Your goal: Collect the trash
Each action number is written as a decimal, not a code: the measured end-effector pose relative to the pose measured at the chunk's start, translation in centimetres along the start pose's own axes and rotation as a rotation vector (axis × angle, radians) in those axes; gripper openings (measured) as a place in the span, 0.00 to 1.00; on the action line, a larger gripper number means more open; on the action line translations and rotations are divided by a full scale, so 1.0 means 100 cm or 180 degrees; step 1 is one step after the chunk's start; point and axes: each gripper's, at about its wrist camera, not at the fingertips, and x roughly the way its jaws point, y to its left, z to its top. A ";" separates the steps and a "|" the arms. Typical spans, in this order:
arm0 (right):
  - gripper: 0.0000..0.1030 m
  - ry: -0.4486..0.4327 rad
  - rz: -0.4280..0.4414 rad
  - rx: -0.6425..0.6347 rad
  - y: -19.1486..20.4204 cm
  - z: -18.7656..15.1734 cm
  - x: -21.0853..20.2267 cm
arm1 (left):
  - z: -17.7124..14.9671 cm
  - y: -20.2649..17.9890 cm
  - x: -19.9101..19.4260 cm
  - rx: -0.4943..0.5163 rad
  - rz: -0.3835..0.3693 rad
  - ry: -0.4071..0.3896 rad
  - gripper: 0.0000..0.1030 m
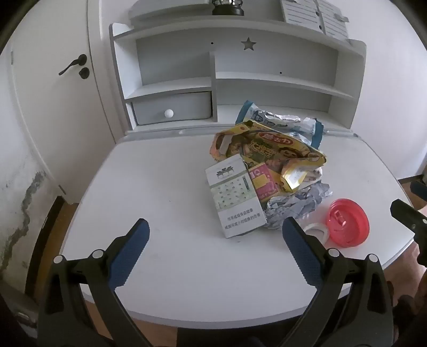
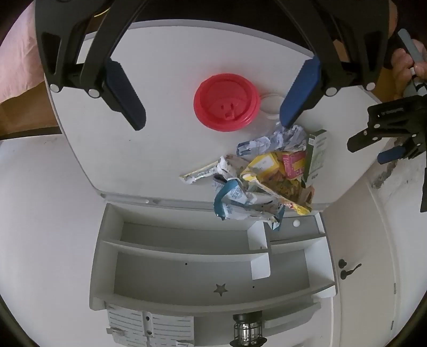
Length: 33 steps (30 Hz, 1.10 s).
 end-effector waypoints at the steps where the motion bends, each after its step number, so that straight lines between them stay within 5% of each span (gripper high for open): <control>1: 0.94 -0.0007 0.0001 0.0004 0.000 0.000 -0.001 | 0.000 -0.001 0.000 0.0032 0.0023 0.0004 0.94; 33: 0.94 0.0005 0.0063 0.0007 0.003 -0.002 0.001 | -0.001 0.003 0.003 -0.0003 0.0017 0.0048 0.94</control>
